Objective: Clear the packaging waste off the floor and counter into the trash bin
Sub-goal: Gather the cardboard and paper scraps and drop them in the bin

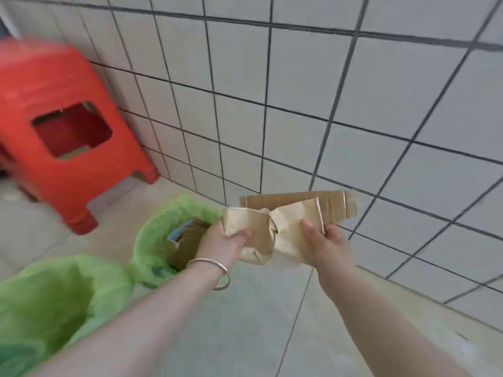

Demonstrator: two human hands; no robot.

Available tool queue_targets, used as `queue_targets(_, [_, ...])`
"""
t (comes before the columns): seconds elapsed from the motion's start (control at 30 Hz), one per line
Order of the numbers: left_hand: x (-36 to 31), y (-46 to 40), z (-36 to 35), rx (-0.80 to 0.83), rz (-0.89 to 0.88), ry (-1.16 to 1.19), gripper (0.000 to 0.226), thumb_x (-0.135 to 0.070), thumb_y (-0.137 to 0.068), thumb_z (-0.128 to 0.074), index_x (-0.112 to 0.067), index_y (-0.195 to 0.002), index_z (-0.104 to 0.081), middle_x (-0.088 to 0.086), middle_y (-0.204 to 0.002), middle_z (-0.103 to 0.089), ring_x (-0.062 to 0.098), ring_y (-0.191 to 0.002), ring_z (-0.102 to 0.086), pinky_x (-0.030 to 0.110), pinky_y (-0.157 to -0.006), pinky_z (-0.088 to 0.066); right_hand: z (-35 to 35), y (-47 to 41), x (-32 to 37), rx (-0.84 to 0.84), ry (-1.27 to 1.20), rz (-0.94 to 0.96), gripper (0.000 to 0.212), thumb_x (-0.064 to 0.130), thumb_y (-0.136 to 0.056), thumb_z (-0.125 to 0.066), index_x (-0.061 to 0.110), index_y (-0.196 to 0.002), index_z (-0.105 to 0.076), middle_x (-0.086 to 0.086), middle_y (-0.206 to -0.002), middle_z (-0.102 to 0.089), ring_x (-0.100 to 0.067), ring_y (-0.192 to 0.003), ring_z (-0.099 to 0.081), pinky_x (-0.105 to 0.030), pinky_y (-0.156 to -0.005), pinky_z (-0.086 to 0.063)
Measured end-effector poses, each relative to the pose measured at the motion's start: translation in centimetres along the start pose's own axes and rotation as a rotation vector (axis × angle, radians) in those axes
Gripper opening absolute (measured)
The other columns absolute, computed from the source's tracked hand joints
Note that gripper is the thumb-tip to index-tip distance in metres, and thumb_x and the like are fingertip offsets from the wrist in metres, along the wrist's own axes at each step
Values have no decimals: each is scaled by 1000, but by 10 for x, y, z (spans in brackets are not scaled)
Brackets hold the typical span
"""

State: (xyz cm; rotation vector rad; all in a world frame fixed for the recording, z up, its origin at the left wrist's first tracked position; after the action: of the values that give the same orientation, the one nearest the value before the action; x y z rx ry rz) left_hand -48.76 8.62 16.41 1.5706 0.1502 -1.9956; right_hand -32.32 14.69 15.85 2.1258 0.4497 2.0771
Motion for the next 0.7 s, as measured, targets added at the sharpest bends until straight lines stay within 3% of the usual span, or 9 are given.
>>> queue_targets(0.13, [24, -38, 78, -123, 53, 15, 12, -20, -77, -69, -27, -75, -59, 10, -97, -69, 30, -95, -66, 45, -88, -54, -81, -23, 0, 73, 103, -19, 13, 29, -87, -60, 22, -77, -56, 1, -82, -63, -23, -84, -61, -40, -80, -52])
queue_targets(0.2, [39, -55, 112, -204, 72, -27, 10, -18, -81, -68, -25, -81, -60, 11, -99, -69, 31, -94, -66, 42, -86, -54, -108, -37, -4, 65, 136, -30, 15, 26, -89, -57, 21, -75, -54, 1, -79, -60, -24, -82, -60, -44, -83, -52])
queue_targets(0.3, [62, -80, 140, -248, 55, -307, 15, -20, -83, -64, -17, -97, -61, 11, -103, -69, 31, -98, -64, 38, -87, -51, -135, -57, -15, 92, 479, 42, 17, 23, -92, -49, 16, -77, -51, -2, -77, -56, -17, -66, -52, -32, -61, -48])
queue_targets(0.37, [73, -92, 138, -195, 27, -558, 23, -23, -85, -60, -15, -107, -58, 11, -105, -68, 31, -99, -62, 35, -83, -49, -154, -67, -27, 161, 814, 124, 18, 24, -93, -45, 19, -77, -48, 1, -70, -51, -18, -63, -49, -28, -54, -38])
queue_targets(0.43, [81, -102, 128, -121, 0, -799, 29, -26, -88, -56, -14, -114, -53, 13, -108, -66, 33, -101, -60, 35, -82, -48, -171, -74, -39, 221, 1069, 173, 12, 26, -93, -42, 20, -87, -51, 2, -71, -51, -23, -73, -52, -27, -60, -39])
queue_targets(0.53, [95, -124, 114, -3, 12, -1059, 34, -27, -90, -53, -14, -122, -49, 13, -118, -62, 32, -109, -59, 37, -86, -48, -194, -83, -57, 293, 1330, 224, 24, 29, -95, -37, 22, -108, -56, -5, -96, -62, -27, -88, -60, -27, -64, -41])
queue_targets(0.7, [131, -162, 100, 220, 171, -1116, 39, -20, -88, -55, -12, -126, -50, 12, -128, -57, 30, -116, -56, 35, -91, -47, -223, -106, -90, 431, 1549, 179, 23, 23, -94, -44, 18, -114, -55, -5, -112, -61, -25, -100, -60, -30, -68, -45])
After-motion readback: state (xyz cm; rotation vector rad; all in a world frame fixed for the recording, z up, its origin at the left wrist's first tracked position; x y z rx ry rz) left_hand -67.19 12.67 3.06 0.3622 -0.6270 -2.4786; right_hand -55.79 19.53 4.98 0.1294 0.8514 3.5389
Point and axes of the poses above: each hand's wrist, its own y-axis away from the middle knuckle, its own z-axis out of the back of the hand, x = y × z, the point moved 1 cm from there along -y, towards the middle knuckle
